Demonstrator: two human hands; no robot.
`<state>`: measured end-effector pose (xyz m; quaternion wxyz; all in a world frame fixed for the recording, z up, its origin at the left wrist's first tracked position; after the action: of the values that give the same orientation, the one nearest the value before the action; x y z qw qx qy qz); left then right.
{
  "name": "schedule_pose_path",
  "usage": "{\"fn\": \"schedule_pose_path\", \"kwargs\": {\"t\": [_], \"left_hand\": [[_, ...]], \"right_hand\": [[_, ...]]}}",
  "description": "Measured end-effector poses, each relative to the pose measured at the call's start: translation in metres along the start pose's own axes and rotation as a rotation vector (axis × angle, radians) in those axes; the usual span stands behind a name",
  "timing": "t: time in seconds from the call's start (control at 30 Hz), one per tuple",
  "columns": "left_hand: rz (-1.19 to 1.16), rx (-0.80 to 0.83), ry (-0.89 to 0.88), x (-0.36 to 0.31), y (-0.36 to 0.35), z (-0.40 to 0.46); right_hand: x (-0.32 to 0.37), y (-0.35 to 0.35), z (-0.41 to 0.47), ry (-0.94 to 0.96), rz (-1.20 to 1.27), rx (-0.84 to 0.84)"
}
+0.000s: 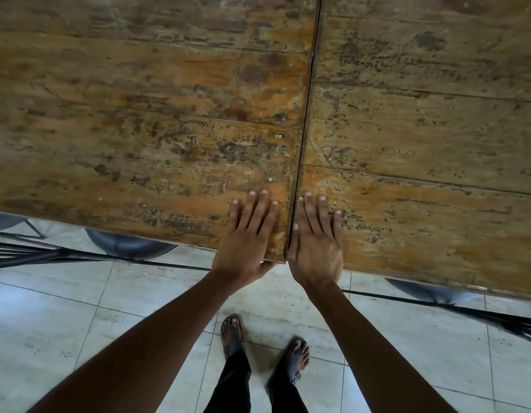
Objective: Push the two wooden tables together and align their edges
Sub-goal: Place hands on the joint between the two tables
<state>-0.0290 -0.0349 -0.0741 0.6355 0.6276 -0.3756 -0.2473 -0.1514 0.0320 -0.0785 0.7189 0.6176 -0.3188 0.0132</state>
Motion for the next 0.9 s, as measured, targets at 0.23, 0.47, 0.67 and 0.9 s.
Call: {"fn": "schedule_pose_path", "kwargs": {"t": [0.23, 0.47, 0.67, 0.9], "left_hand": [[0.012, 0.055, -0.007, -0.003, 0.007, -0.001], [0.051, 0.315, -0.067, -0.002, 0.026, -0.001], [0.048, 0.293, -0.059, 0.018, 0.071, -0.014], [0.128, -0.004, 0.131, 0.143, 0.164, -0.047]], "right_hand": [[0.002, 0.004, 0.000, 0.007, 0.002, 0.065], [0.006, 0.031, 0.017, 0.055, 0.167, 0.363], [0.037, 0.073, 0.019, 0.031, 0.182, 0.469], [0.159, 0.107, 0.036, 0.174, 0.049, 0.422]]}}
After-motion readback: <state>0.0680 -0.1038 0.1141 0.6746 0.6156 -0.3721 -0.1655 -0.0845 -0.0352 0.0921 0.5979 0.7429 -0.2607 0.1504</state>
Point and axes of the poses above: each hand's wrist, its own z-axis towards the middle knuckle, its own y-axis out of the back of the hand, x = y × z, the point moved 6 cm from there along z, towards the middle knuckle, and after that the axes turned 13 degrees about z, right-handed, at the moved point
